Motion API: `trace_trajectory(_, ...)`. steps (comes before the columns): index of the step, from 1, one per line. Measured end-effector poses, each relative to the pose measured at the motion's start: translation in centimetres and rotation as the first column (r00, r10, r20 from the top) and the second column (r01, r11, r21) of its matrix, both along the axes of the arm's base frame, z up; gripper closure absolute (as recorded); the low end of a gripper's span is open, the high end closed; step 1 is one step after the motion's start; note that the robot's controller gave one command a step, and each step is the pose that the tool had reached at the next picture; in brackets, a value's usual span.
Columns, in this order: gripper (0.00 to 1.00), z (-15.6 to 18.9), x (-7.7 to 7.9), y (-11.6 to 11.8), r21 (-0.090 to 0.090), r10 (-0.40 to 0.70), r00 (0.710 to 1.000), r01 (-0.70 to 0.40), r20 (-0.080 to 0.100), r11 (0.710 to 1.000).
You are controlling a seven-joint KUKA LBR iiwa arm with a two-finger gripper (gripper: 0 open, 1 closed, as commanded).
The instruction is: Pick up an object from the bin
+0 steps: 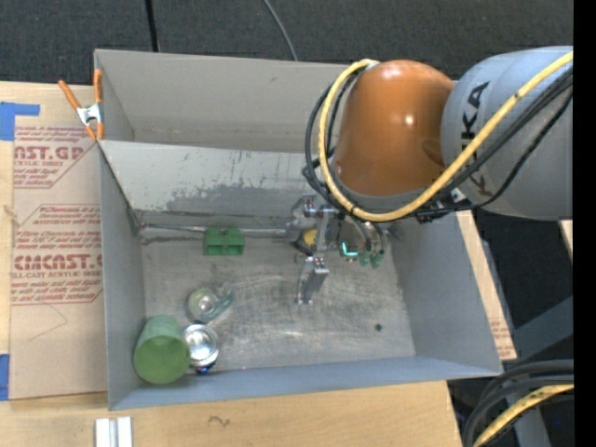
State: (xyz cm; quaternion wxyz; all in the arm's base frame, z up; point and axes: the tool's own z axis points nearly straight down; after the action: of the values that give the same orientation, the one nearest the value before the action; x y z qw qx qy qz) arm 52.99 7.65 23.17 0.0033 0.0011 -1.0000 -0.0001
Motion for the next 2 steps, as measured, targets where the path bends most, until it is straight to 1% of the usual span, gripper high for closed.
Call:
trace_trajectory(1,0.00,-14.6,-2.1,6.3,0.001,0.101,0.995,-0.102,0.022,0.995)
trace_trajectory(2,0.00,-13.1,-4.4,1.6,-0.001,0.051,0.999,-0.051,0.005,0.999)
